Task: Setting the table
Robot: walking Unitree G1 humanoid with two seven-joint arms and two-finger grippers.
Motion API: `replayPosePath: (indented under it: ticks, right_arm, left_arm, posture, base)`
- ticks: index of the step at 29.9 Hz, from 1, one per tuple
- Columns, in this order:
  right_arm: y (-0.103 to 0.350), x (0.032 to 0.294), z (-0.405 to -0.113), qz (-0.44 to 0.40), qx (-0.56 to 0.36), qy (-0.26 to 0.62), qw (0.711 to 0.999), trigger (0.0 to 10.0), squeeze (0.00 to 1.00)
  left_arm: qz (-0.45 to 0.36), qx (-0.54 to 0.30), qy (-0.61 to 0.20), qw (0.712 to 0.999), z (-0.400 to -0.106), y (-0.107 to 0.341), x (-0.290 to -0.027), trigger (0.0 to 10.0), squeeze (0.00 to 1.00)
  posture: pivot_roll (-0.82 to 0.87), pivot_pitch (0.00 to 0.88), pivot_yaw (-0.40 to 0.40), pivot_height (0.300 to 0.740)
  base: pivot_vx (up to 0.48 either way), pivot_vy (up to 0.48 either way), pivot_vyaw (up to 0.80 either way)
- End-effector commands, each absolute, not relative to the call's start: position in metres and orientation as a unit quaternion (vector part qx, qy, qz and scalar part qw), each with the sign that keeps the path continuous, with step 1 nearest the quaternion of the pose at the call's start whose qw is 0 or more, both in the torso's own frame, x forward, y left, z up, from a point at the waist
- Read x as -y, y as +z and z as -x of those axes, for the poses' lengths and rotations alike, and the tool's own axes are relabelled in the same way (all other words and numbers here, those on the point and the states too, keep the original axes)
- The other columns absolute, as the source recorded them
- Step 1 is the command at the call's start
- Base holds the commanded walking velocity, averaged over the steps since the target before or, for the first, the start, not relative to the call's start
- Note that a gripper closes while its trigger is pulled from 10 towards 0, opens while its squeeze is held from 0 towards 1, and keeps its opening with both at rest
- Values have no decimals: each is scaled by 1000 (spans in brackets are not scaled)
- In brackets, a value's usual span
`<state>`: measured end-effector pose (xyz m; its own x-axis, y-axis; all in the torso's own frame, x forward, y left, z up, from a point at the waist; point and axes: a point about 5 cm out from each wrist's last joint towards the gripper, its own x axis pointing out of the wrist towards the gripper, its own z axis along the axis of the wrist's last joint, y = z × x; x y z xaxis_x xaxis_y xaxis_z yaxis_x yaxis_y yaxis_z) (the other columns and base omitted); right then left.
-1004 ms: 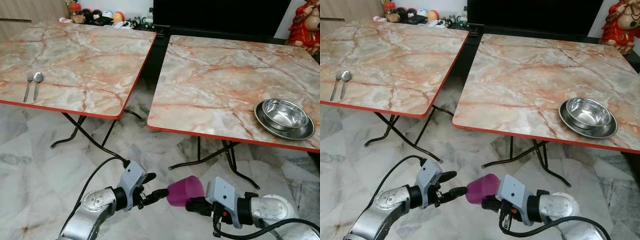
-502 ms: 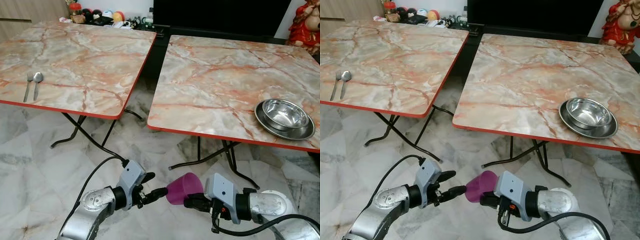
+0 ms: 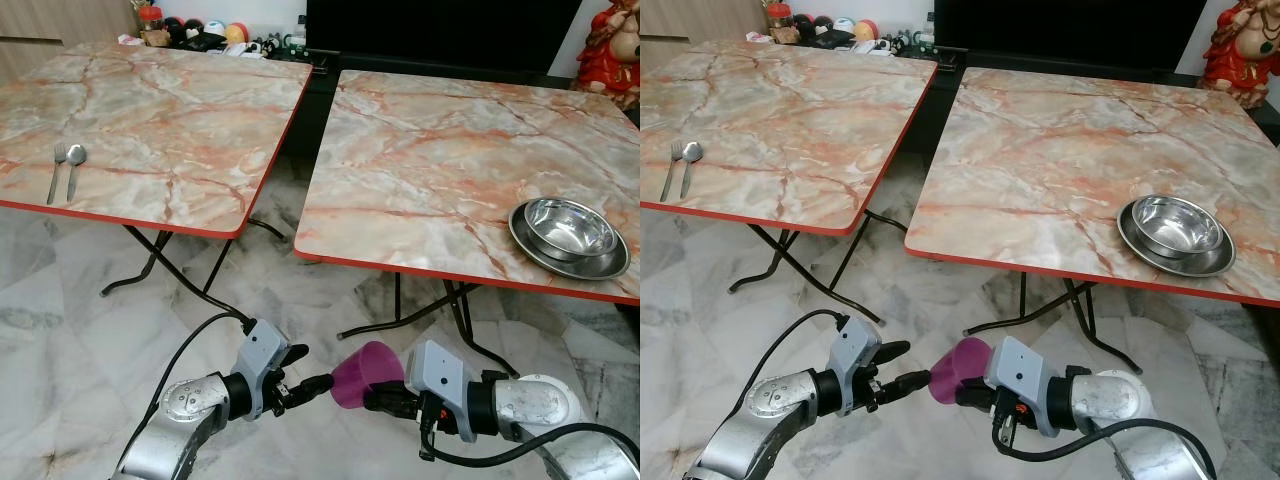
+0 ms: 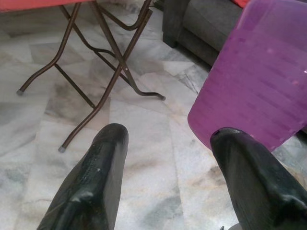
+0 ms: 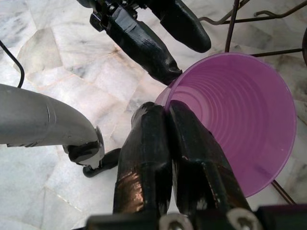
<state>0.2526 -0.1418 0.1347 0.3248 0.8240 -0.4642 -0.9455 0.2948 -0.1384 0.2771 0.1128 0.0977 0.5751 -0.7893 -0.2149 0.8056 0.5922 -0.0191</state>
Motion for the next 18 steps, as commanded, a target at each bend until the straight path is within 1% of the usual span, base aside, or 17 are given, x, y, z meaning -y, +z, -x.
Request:
replayPosePath:
  ticks: [1, 18]
  right_arm:
    - [154, 122, -254, 187, -85, 589, 781, 10000, 0]
    - [159, 115, -260, 177, -61, 589, 786, 10000, 0]
  left_arm:
    - [-22, -113, -495, 861, -266, 91, -91, 10000, 0]
    - [-20, -113, -497, 860, -266, 92, -89, 10000, 0]
  posture:
    - [-45, 155, -53, 740]
    - [-40, 153, -53, 740]
  base:
    - [0, 0, 0]
    - [0, 0, 0]
